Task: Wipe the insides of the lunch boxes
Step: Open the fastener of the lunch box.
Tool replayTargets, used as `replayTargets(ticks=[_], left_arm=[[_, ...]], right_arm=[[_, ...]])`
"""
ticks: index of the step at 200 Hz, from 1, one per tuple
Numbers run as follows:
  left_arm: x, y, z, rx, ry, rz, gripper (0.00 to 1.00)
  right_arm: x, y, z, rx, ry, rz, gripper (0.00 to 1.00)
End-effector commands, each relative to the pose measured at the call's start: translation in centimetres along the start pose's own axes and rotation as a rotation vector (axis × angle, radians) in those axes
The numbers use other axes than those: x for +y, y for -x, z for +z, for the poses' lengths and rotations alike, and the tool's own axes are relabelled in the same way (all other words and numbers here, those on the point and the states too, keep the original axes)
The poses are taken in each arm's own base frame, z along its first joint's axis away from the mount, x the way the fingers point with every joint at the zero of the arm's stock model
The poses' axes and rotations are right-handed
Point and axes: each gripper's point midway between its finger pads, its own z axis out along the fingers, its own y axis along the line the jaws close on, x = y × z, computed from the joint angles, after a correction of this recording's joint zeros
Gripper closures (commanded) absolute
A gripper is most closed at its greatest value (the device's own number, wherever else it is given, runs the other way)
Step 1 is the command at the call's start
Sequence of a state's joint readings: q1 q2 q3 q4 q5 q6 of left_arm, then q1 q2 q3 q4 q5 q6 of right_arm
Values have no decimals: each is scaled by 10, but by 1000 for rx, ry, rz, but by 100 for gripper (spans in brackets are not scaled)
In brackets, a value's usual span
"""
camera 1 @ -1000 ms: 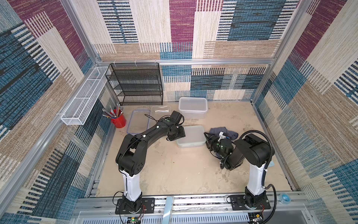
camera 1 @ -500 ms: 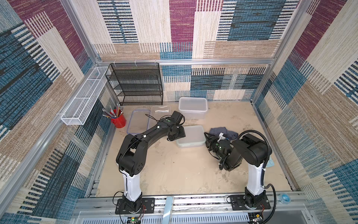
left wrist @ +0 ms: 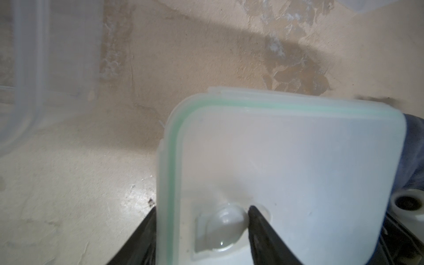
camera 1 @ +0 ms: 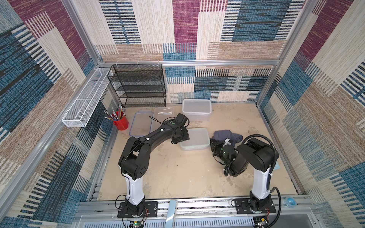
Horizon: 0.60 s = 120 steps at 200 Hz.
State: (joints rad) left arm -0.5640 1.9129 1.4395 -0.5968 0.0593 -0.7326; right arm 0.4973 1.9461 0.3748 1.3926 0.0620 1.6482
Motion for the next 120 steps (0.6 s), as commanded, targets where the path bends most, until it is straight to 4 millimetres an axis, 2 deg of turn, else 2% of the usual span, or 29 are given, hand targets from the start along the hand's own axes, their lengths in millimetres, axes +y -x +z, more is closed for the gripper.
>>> replayTargets(ticks=[1, 25, 54, 67, 112, 120], left_arm=[[-1, -27, 7, 111, -14, 0, 41], [-2, -28, 7, 112, -13, 4, 41], [-2, -27, 7, 110, -12, 5, 41], [-2, -27, 7, 109, -14, 7, 41], [-2, -28, 7, 112, -13, 4, 41], [-2, -28, 7, 112, -13, 5, 41]], right_arm=[[39, -30, -4, 135, 141, -34, 90], [44, -34, -1, 157, 162, -24, 87], [48, -37, -2, 165, 177, 5, 69], [42, -38, -2, 167, 144, 6, 62], [44, -45, -2, 191, 152, 21, 61], [39, -50, 1, 218, 124, 35, 62]])
